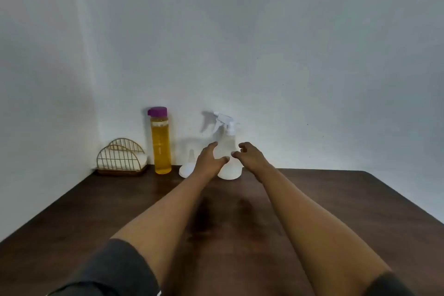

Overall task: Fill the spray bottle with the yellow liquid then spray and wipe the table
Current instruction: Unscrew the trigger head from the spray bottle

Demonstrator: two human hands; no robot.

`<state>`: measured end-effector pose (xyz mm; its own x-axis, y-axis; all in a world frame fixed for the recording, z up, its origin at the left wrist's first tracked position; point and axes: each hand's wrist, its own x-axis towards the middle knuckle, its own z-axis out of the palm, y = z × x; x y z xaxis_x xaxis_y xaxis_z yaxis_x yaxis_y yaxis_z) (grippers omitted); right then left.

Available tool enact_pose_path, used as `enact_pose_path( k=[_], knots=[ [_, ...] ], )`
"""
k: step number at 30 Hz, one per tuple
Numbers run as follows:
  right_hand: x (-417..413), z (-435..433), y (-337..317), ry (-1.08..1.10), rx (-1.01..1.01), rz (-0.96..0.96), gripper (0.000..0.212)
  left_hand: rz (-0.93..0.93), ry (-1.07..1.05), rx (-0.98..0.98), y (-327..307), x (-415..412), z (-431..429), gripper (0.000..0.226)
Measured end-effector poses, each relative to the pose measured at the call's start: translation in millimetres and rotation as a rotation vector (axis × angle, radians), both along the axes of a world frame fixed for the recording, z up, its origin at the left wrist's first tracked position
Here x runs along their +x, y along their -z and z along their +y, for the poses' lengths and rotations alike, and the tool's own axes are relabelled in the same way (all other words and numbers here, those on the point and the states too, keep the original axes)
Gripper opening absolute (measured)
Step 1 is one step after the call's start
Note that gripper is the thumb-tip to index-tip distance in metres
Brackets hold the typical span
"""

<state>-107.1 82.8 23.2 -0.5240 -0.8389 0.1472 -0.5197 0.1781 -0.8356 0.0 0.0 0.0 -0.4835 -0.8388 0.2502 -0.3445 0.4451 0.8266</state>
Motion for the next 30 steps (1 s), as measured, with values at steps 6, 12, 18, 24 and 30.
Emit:
enact_pose_path(
  k=[6, 12, 18, 24, 30],
  knots=[
    [-24.9, -43.2, 10.1, -0.033, 0.056, 0.008, 0.055, -0.049, 0.036, 0.027, 23.6, -26.5, -35.9, 0.075],
    [-20.9, -40.9, 19.3, 0.019, -0.036, 0.055, 0.056, 0.091, 0.05, 0.071, 31.1, -20.8, -25.6, 0.073],
    [-0.8, 1.2, 20.0, 0.004, -0.028, 0.052, 0.055, 0.094, 0.059, 0.054, 33.5, 12.0, 14.7, 0.073],
    [33.6, 54.3, 22.6, -0.013, -0.046, 0.078, 0.052, 0.129, 0.081, 0.038, 37.1, 53.0, 69.9, 0.073],
    [68.9, 110.0, 24.2, -0.033, -0.062, 0.133, 0.051, 0.143, 0.095, 0.02, 37.4, 92.6, 121.0, 0.069]
  ],
)
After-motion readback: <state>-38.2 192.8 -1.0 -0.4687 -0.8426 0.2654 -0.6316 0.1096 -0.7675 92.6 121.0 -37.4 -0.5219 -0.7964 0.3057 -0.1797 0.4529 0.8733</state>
